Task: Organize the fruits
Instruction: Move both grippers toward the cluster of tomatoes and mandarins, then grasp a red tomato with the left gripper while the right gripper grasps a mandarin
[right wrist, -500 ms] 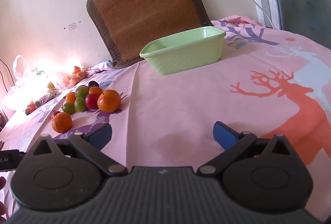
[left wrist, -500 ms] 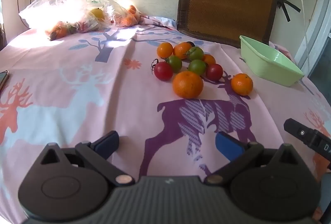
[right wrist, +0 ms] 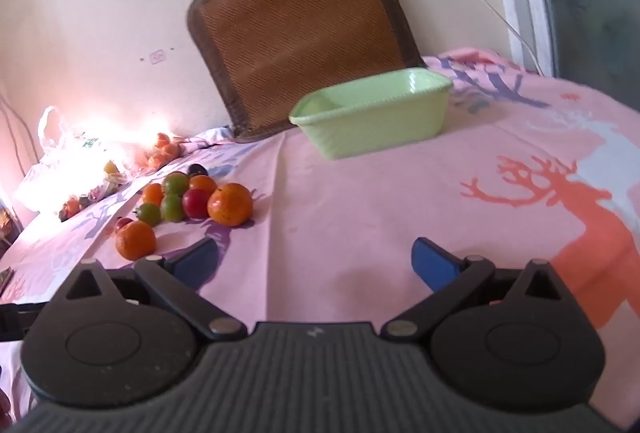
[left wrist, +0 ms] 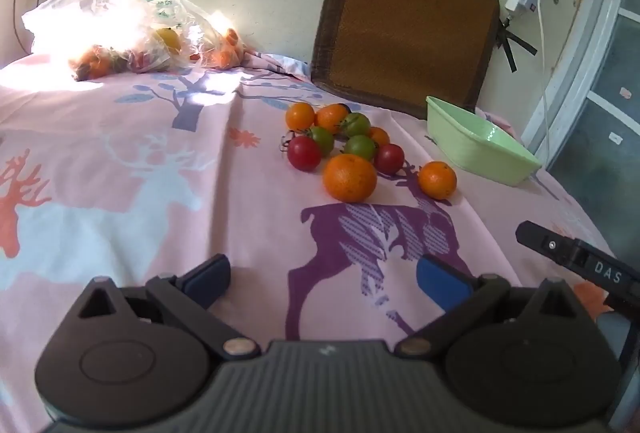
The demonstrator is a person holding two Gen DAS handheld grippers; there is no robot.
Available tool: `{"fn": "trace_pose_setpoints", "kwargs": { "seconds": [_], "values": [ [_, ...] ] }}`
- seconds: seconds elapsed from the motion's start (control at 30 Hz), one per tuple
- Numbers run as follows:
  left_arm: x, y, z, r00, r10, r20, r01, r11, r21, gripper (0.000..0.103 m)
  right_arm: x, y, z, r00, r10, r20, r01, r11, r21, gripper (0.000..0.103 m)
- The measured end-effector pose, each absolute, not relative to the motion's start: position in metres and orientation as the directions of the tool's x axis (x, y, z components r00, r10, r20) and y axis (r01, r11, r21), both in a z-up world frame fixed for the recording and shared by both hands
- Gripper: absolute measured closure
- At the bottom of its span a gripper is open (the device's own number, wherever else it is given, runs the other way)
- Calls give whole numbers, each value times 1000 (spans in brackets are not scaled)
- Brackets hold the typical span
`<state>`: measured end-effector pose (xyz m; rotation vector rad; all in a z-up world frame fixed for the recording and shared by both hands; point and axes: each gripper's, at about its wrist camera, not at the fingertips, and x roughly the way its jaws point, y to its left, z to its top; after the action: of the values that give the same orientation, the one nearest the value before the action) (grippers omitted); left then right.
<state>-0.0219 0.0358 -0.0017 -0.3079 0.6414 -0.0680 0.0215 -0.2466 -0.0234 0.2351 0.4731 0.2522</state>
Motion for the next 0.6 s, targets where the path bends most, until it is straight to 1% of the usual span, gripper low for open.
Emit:
{"fn": "trace_pose_setpoints", "kwargs": {
  "seconds": [0.03, 0.07, 0.1, 0.13, 0.17, 0.2, 0.27, 0.3, 0.4, 0.43, 0.5, 0.6],
  "values": [
    [-21, 43, 0, 805, -158, -572, -39, 948, -316, 0, 20, -243, -21, 862, 303, -406, -207, 943, 262, 7],
    [-19, 49, 3, 810, -160, -564, -39, 945, -324, 0, 20, -240, -19, 862, 312, -398, -227, 942, 246, 14],
    [-18, 55, 5, 817, -155, -555, -43, 944, -327, 3, 20, -237, -18, 859, 326, -394, -251, 940, 232, 23],
    [-15, 61, 9, 823, -147, -548, -46, 946, -322, 6, 22, -234, -17, 852, 342, -396, -274, 936, 221, 28],
    [-9, 66, 13, 828, -146, -542, -38, 949, -313, 11, 24, -230, -16, 841, 361, -403, -299, 931, 211, 37],
    [-4, 70, 18, 832, -150, -535, -25, 952, -305, 13, 27, -226, -16, 827, 381, -412, -323, 924, 206, 43],
    [10, 76, 28, 839, -169, -517, 15, 957, -289, 19, 33, -213, -13, 798, 425, -428, -382, 905, 187, 49],
    [20, 79, 31, 833, -183, -523, 31, 958, -285, 24, 35, -204, -11, 785, 446, -430, -414, 894, 171, 50],
    [50, 82, 34, 801, -263, -538, 99, 944, -314, 33, 40, -171, -4, 728, 521, -444, -528, 841, 121, 49],
    [58, 82, 33, 793, -277, -543, 113, 942, -316, 34, 45, -161, -2, 707, 544, -452, -559, 821, 113, 49],
    [74, 81, 28, 772, -288, -567, 111, 939, -327, 43, 54, -142, 1, 684, 557, -470, -592, 801, 87, 47],
    [92, 82, 18, 742, -336, -581, 122, 919, -376, 46, 68, -114, -4, 654, 551, -518, -624, 780, 43, 45]
  ]
}}
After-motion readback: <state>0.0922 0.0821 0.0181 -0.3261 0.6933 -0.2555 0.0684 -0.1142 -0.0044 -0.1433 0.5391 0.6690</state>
